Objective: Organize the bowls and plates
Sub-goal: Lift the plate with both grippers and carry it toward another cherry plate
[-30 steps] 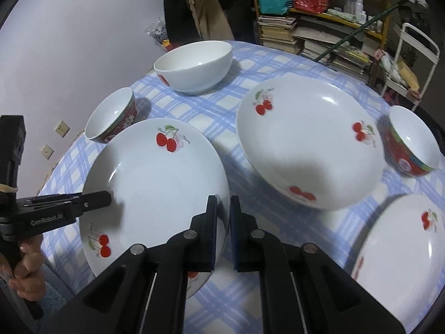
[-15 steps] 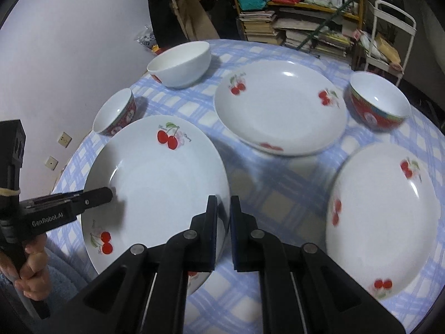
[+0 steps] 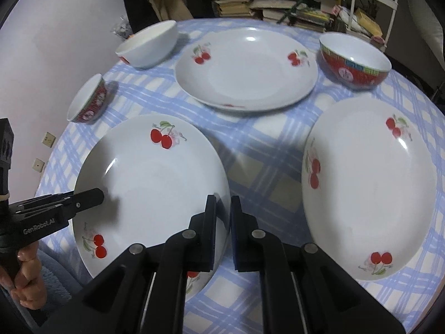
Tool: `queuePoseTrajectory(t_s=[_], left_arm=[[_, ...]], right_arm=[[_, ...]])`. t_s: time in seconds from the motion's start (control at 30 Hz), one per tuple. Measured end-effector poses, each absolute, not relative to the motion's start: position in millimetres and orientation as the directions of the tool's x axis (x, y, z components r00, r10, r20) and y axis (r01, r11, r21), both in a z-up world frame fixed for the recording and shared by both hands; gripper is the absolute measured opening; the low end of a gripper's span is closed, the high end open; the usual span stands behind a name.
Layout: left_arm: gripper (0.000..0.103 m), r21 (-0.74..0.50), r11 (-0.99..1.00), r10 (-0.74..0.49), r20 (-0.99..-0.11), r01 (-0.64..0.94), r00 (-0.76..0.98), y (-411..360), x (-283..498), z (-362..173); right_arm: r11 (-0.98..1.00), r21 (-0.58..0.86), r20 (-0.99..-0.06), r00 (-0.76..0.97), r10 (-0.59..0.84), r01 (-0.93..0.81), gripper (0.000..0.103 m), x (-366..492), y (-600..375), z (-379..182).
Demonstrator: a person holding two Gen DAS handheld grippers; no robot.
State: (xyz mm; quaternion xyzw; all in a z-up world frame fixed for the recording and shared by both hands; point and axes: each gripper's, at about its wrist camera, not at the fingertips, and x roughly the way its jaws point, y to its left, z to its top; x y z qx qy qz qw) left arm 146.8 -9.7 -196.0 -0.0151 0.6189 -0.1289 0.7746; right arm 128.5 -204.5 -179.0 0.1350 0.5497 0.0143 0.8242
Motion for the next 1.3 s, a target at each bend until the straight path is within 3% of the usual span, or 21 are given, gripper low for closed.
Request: queuePoseTrajectory(t_s=[1.3], left_arm=[[0.026, -0.132, 0.965, -0.168, -0.975, 0.228, 0.146, -27, 148, -219]], right_arm=[[0.983, 0.115, -0.937, 0.344, 0.060, 0.144, 0.015, 138, -202, -200]])
